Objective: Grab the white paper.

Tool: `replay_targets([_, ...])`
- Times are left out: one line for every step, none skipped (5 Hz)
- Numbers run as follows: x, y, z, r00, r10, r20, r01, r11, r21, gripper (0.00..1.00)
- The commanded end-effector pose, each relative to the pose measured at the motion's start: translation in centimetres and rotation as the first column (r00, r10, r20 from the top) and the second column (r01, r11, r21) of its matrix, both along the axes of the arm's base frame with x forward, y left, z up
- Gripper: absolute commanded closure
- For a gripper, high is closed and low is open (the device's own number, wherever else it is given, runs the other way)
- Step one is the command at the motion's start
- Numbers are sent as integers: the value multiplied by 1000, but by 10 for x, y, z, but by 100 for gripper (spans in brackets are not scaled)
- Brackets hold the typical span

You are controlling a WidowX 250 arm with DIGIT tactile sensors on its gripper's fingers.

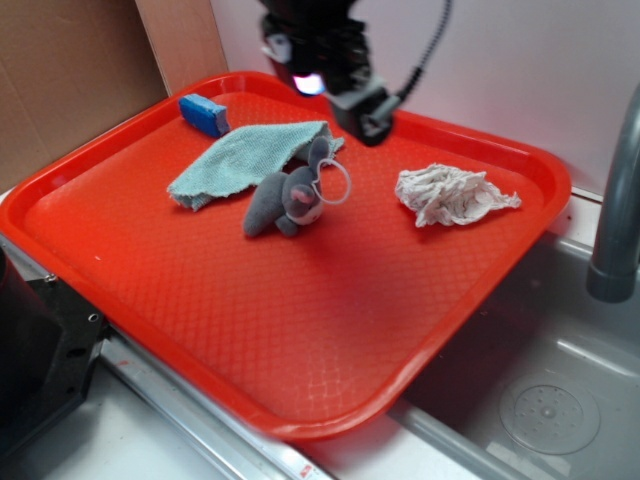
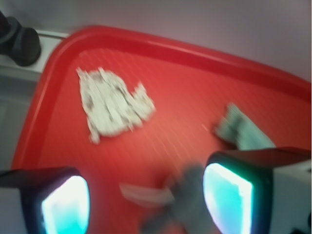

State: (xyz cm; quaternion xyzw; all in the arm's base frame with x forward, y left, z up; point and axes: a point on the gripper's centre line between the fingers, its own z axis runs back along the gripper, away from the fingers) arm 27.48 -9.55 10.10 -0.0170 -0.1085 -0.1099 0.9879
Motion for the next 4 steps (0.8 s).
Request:
replay_targets([48, -29, -31, 991, -136, -13, 135, 987, -91, 0])
replay_targets([56, -35, -52, 984, -166, -60, 163, 986, -47, 0])
replay_targets([55, -32, -66, 979, -175, -103, 173, 985, -28, 100])
replay_targets([50, -29, -71, 976, -168, -140, 166, 986, -28, 100])
